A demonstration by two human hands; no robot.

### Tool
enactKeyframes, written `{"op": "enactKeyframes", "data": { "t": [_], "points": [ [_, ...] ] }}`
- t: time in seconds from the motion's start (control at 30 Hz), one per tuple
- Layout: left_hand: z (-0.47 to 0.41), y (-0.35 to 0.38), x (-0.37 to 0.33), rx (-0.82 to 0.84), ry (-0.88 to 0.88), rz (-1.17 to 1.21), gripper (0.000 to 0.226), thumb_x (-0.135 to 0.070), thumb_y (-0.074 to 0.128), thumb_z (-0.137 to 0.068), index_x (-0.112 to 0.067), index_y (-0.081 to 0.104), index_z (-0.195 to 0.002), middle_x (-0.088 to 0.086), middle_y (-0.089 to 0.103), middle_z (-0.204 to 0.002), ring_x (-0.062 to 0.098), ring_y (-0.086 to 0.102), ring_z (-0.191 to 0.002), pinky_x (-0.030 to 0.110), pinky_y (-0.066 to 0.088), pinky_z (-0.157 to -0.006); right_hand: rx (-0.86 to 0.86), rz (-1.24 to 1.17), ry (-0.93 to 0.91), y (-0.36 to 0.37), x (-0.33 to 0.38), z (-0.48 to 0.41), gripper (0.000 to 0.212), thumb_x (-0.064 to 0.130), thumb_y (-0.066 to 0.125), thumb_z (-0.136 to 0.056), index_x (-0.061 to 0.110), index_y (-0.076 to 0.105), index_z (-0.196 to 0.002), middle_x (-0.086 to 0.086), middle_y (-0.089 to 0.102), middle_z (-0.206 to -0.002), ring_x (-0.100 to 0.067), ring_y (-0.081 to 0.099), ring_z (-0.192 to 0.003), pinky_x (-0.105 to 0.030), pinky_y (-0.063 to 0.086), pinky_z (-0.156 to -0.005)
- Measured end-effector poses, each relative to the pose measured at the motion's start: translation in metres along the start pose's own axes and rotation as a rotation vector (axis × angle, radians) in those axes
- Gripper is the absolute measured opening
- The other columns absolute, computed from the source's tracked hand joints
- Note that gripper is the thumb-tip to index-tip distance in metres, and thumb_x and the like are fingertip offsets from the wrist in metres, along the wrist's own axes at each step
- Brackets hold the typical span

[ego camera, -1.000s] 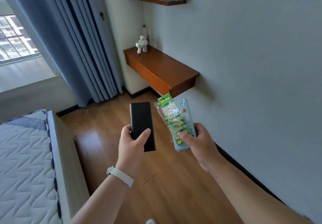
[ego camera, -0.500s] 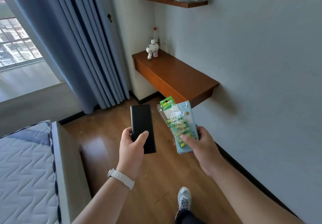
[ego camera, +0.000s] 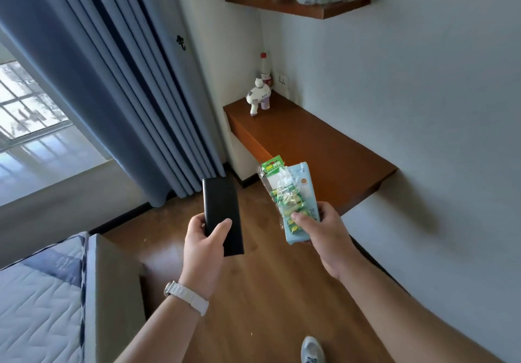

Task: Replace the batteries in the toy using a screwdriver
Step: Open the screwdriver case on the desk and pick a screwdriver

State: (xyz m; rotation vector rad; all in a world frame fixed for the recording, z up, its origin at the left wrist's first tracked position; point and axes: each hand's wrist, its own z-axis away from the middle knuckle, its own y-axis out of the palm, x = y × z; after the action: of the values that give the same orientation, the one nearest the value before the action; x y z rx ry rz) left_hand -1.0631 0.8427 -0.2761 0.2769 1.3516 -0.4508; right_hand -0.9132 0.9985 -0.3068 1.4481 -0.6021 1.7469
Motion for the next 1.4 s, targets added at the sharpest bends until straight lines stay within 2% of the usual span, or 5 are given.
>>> {"op": "enactKeyframes", "data": {
  "t": [0.43, 0.6, 0.9, 1.17, 1.4],
  "points": [
    [-0.133, 0.062, -0.023, -0.021, -0.029, 0.025, 0.016, -0.03, 0.059, -0.099, -0.015, 0.06, -0.105, 0.006, 0.067, -0.098, 0.018, 0.068, -0.086, 0.044, 0.061, -0.076, -0.042, 0.018, 0.085, 0.011, 0.024, -0.14, 0.035, 0.027, 0.074, -0.085, 0.018, 0.055, -0.114, -0.005, 0.068, -0.107, -0.017, 0.071, -0.092, -0.029, 0.058, -0.073],
    [-0.204, 0.076, -0.029, 0.049, -0.058, 0.019, 0.015, -0.031, 0.06, -0.098, -0.017, 0.059, -0.103, 0.005, 0.069, -0.097, 0.022, 0.07, -0.089, 0.051, 0.061, -0.08, -0.094, 0.04, 0.095, 0.032, 0.032, -0.192, 0.037, 0.029, 0.074, -0.086, 0.021, 0.055, -0.115, -0.002, 0.067, -0.108, -0.014, 0.071, -0.093, -0.026, 0.057, -0.07],
    [-0.37, 0.074, -0.064, 0.225, -0.04, 0.002, 0.023, -0.035, 0.06, -0.098, -0.018, 0.057, -0.114, 0.004, 0.069, -0.101, 0.015, 0.07, -0.085, 0.021, 0.054, -0.055, -0.284, 0.027, 0.092, 0.103, 0.058, -0.3, 0.043, 0.033, 0.077, -0.083, 0.021, 0.054, -0.117, -0.004, 0.067, -0.11, -0.015, 0.071, -0.095, -0.033, 0.06, -0.078],
    [-0.474, 0.077, -0.074, 0.362, -0.097, -0.073, 0.023, -0.038, 0.061, -0.097, -0.02, 0.056, -0.111, 0.005, 0.07, -0.102, 0.018, 0.072, -0.086, 0.04, 0.064, -0.07, -0.42, -0.03, 0.098, 0.152, 0.066, -0.36, 0.039, 0.026, 0.075, -0.085, 0.017, 0.054, -0.117, -0.006, 0.069, -0.11, -0.018, 0.072, -0.095, -0.038, 0.06, -0.082],
    [-0.526, 0.114, -0.059, 0.432, -0.131, -0.152, 0.025, -0.037, 0.061, -0.097, -0.019, 0.056, -0.114, 0.005, 0.069, -0.101, 0.016, 0.072, -0.081, 0.032, 0.061, -0.065, -0.501, -0.021, 0.164, 0.147, 0.055, -0.407, 0.036, 0.027, 0.075, -0.084, 0.017, 0.055, -0.113, -0.006, 0.07, -0.106, -0.018, 0.072, -0.092, -0.042, 0.06, -0.084]
  ]
}}
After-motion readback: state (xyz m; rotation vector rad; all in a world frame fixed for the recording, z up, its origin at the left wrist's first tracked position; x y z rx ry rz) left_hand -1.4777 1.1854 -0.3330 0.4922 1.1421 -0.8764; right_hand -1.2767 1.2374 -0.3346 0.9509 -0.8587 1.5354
